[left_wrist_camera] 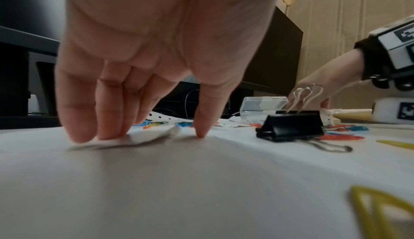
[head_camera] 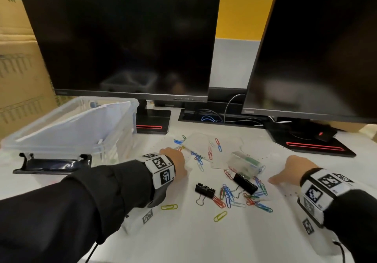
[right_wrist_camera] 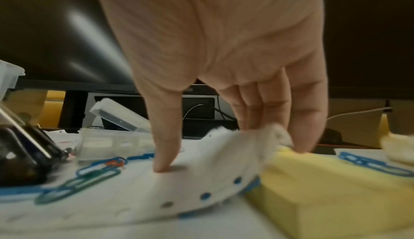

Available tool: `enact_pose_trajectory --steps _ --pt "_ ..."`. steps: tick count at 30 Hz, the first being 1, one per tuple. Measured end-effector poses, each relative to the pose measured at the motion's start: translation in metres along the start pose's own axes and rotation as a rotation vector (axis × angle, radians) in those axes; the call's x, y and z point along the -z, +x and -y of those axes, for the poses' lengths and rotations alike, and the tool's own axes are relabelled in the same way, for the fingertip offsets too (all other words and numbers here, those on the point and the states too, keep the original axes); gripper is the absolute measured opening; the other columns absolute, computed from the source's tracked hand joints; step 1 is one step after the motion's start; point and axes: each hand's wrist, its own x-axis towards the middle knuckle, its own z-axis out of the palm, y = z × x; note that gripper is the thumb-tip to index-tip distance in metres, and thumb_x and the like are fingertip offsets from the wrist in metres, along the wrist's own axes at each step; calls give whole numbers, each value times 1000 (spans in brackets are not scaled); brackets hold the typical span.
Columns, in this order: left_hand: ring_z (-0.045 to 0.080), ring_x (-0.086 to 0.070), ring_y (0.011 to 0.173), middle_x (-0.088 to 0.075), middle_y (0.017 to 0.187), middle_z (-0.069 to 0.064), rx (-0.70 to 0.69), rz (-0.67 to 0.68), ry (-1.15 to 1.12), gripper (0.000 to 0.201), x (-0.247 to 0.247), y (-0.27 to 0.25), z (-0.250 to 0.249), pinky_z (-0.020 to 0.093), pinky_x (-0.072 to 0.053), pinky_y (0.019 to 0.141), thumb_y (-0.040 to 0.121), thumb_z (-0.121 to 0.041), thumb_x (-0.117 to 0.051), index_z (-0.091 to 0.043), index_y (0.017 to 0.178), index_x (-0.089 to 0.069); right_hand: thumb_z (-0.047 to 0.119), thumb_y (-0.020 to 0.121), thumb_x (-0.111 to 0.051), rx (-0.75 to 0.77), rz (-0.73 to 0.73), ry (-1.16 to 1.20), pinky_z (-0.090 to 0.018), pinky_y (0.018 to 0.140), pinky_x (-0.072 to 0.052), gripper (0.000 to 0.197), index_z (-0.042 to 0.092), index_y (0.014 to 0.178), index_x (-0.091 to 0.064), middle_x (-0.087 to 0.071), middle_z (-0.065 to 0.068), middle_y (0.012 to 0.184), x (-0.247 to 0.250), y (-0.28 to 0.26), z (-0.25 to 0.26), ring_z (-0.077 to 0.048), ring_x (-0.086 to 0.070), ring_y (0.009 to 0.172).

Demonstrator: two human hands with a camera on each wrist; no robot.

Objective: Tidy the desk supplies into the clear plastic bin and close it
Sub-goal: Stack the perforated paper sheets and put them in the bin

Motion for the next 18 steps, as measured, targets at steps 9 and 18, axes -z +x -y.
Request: enact_pose_trajectory --steps 9,18 --pt "23 -63 103 -62 111 9 -23 -74 23 39 9 0 10 24 -48 77 83 -26 -64 -6 115 -55 16 81 -59 49 -355 193 -28 65 -43 12 11 91 -64 -58 -5 70 31 -11 6 -23 -54 65" --pt "18 -59 82 -63 91 2 -315 -338 -76 11 83 -32 7 28 -51 73 83 -18 -61 -16 93 -66 15 82 -62 232 -507 422 -32 73 -48 10 22 80 -69 -65 -10 85 98 -27 6 -29 -60 85"
